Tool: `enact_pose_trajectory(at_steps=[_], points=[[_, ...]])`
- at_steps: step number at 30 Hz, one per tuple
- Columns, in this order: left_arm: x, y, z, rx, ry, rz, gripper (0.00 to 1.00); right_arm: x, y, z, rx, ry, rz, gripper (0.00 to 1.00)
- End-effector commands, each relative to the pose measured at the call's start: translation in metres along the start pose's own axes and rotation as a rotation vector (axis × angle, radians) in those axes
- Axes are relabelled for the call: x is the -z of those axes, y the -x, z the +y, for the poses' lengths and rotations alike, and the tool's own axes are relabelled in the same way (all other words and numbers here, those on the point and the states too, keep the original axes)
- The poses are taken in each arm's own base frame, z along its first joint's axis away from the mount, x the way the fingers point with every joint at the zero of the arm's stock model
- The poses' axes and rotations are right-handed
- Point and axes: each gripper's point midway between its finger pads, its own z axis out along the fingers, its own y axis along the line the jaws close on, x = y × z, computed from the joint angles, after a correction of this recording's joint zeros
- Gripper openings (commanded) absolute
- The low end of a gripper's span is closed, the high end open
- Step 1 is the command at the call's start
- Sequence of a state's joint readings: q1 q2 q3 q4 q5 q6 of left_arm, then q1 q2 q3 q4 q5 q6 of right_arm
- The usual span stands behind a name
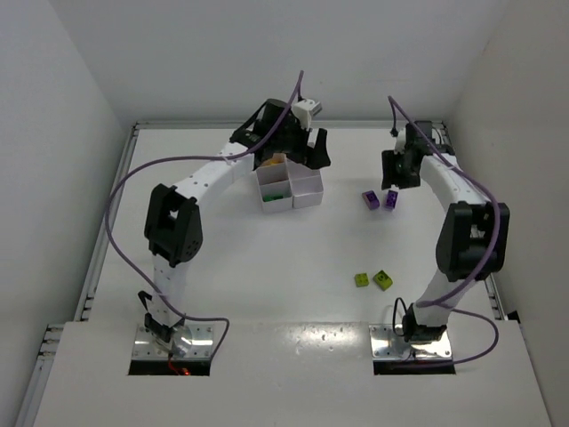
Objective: Sort the legos into containers by color
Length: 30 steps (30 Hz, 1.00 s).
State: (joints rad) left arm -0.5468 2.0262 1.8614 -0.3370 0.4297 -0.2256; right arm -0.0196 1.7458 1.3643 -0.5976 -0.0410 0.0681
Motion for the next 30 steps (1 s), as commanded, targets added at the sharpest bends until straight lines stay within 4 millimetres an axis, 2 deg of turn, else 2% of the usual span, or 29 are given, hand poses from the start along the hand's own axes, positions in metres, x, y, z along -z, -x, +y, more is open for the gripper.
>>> enact_pose_trajectory(at_steps=[1,2,4,6,7,8,10,12,15,17,18,19,22,25,27,28,30], points=[[0.006,0.042,-0.001,0.008,0.02,-0.08,1.0,-0.008,-0.014,0.003,-0.15,-0.021,0.061,0.53],[-0.001,0.037,0.002,0.016,0.023,-0.062,1.0,-0.011,-0.009,0.0,-0.162,-0.038,0.055,0.53],[-0.006,0.037,-0.017,-0.033,0.002,-0.056,1.0,-0.025,-0.01,-0.005,-0.184,-0.045,0.081,0.53],[-0.009,0.035,-0.025,-0.041,0.0,-0.053,1.0,-0.036,-0.018,-0.017,-0.221,-0.06,0.119,0.53],[-0.012,0.029,-0.029,-0.051,0.001,-0.04,1.0,-0.039,-0.015,-0.017,-0.221,-0.06,0.117,0.53],[-0.012,0.029,-0.026,-0.051,0.019,-0.043,1.0,-0.043,-0.019,-0.021,-0.239,-0.065,0.131,0.53],[-0.016,0.023,-0.035,-0.056,0.005,-0.029,1.0,-0.052,-0.019,-0.028,-0.247,-0.079,0.143,0.53],[-0.017,0.02,-0.03,-0.052,0.029,-0.025,1.0,-0.058,-0.022,-0.036,-0.274,-0.089,0.154,0.53],[-0.021,0.017,-0.041,-0.062,0.018,-0.019,1.0,-0.066,-0.021,-0.045,-0.291,-0.098,0.159,0.53],[-0.024,0.017,-0.04,-0.062,0.018,-0.018,1.0,-0.072,-0.03,-0.042,-0.294,-0.087,0.193,0.53],[-0.025,0.015,-0.046,-0.066,0.009,-0.015,1.0,-0.072,-0.03,-0.042,-0.294,-0.087,0.193,0.53],[-0.025,0.021,-0.046,-0.072,0.015,-0.033,1.0,-0.075,-0.034,-0.042,-0.295,-0.086,0.205,0.53],[-0.031,0.018,-0.043,-0.06,0.017,-0.025,1.0,-0.084,-0.04,-0.045,-0.305,-0.081,0.221,0.53],[-0.038,0.011,-0.039,-0.057,0.018,-0.015,1.0,-0.088,-0.038,-0.046,-0.305,-0.081,0.215,0.53],[-0.038,0.018,-0.041,-0.063,0.015,-0.034,1.0,-0.093,-0.036,-0.045,-0.306,-0.072,0.216,0.53],[-0.041,0.014,-0.039,-0.06,0.017,-0.025,1.0,-0.093,-0.036,-0.045,-0.306,-0.072,0.216,0.53],[-0.043,0.012,-0.044,-0.064,0.009,-0.022,1.0,-0.098,-0.032,-0.045,-0.307,-0.063,0.213,0.51]])
